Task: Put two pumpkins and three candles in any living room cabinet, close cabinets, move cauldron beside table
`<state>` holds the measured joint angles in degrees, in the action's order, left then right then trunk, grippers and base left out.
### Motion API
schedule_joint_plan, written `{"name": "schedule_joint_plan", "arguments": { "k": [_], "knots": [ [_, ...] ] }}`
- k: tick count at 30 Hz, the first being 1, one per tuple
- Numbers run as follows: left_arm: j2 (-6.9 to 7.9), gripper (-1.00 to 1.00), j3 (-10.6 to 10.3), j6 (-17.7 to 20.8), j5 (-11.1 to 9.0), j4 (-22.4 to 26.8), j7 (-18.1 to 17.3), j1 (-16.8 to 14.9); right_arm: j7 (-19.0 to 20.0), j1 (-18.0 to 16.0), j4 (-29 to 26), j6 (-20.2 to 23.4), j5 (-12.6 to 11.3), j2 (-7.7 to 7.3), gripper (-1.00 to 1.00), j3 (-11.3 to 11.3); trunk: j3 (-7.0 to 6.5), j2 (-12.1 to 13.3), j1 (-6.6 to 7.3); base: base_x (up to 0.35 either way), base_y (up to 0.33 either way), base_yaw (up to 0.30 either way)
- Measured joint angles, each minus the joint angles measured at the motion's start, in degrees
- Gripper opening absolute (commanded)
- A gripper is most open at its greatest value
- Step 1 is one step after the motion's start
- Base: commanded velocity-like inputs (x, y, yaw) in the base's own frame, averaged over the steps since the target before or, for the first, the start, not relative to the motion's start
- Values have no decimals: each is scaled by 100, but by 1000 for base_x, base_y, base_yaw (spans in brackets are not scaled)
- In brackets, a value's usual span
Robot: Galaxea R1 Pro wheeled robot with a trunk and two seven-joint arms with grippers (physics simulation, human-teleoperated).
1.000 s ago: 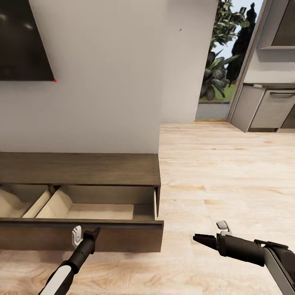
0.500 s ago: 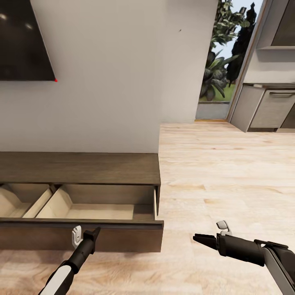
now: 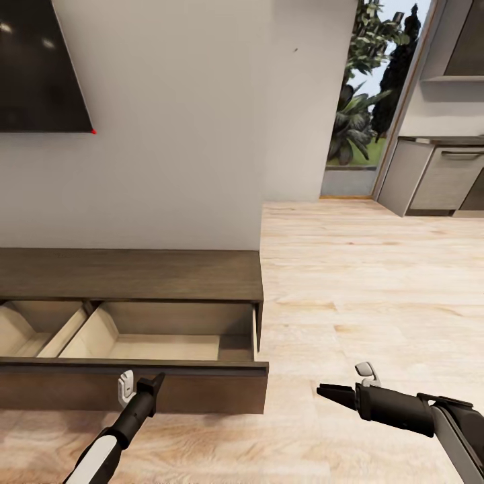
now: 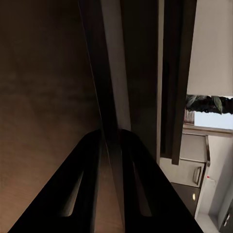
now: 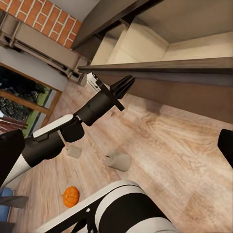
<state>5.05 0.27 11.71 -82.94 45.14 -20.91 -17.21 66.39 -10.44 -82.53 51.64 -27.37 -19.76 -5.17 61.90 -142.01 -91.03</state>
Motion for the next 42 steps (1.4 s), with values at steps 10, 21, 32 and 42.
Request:
{"name": "schedule_joint_plan", "arguments": {
  "k": [10,21,32,42],
  "knots": [
    [-1,-100,-1,-2,-5,0,0,1,7,0,0,0,0,0,100,0,0,0,0,-45,0,0],
    [2,-100,-2,1,-6,-1,0,0,-1,0,0,0,0,0,100,0,0,0,0,-75,0,0],
    [4,-100,-2,0,2,-3,-8,0,-1,-1,3,0,0,0,100,0,0,0,-1,-15,0,0],
    [4,-100,1,7,4,106,221,-12,-5,-4,14,0,0,0,100,0,-1,1,-1,-20,0,0]
  ]
}}
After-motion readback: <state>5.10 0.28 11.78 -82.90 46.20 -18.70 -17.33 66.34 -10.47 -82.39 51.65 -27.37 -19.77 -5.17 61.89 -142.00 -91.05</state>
